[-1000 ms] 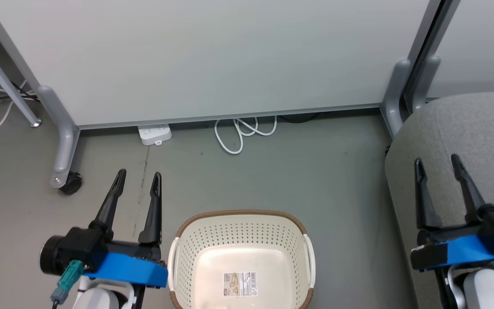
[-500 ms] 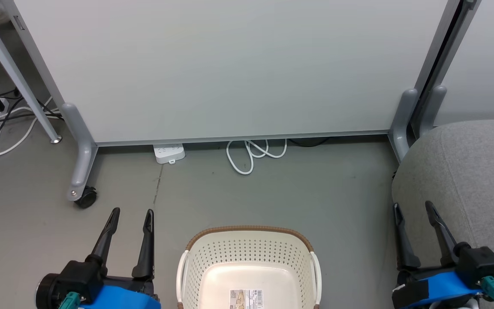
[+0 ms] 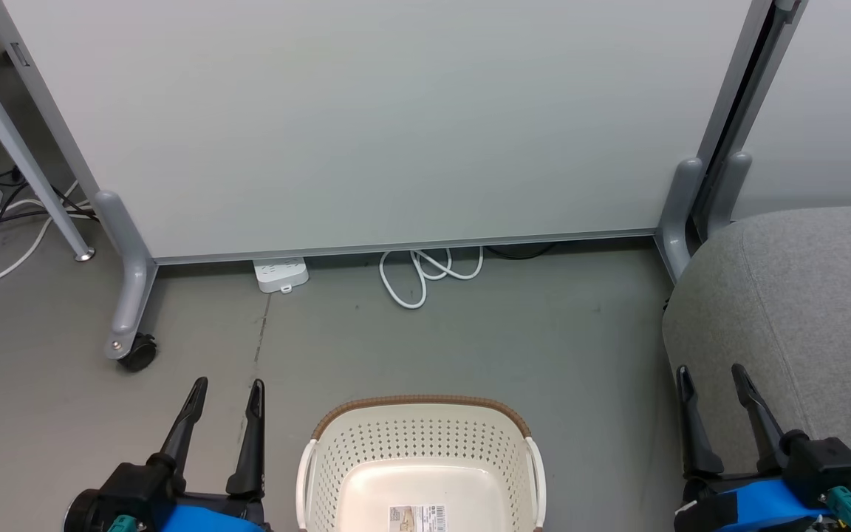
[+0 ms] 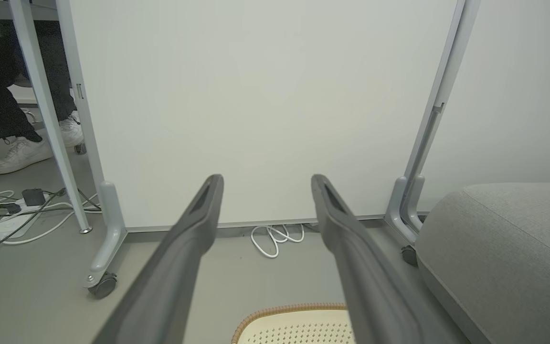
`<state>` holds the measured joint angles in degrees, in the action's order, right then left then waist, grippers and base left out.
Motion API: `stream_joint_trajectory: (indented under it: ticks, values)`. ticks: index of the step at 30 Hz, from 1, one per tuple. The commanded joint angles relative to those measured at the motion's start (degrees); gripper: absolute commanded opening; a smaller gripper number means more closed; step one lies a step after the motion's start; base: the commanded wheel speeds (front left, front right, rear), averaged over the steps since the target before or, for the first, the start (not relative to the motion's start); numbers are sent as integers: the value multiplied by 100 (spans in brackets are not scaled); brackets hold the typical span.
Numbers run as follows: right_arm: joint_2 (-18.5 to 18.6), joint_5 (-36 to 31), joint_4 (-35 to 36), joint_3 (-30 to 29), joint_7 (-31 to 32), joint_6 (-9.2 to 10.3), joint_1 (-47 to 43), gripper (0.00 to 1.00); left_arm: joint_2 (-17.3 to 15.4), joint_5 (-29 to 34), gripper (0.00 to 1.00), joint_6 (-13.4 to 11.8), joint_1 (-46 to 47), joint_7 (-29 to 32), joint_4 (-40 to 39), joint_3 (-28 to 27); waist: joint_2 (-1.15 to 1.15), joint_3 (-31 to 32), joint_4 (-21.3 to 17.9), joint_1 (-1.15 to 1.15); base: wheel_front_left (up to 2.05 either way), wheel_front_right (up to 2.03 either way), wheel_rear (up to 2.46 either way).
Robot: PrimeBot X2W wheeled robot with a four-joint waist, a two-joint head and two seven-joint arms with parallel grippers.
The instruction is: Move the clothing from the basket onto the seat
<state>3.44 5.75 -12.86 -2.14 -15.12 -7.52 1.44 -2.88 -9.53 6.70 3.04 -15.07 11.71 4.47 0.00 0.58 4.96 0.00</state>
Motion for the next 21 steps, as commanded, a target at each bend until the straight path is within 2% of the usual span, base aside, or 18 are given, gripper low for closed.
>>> stream_joint_trajectory:
  ticks: [1,8,9,13,21]
  values:
    - [-25,49,-10,-5,-3,6,-59,100,-7,-14,100,15,-71,-15,12,-1,0,-1,-3,0,0,0,0]
    - [-39,47,-13,-28,-3,6,-57,100,-8,-64,100,21,-46,-14,55,15,0,-12,-1,0,0,0,0]
    - [-13,16,-24,-19,0,0,-5,0,5,-51,0,0,-1,2,66,13,0,-12,-3,0,0,0,0]
    - [-17,60,-231,-29,26,0,-53,0,20,-97,0,0,-98,23,255,12,0,-13,-5,1,0,0,0]
    - [-21,1005,-238,-103,290,0,31,0,12,-1010,0,9,-44,253,254,-106,0,-17,-37,1,0,0,0]
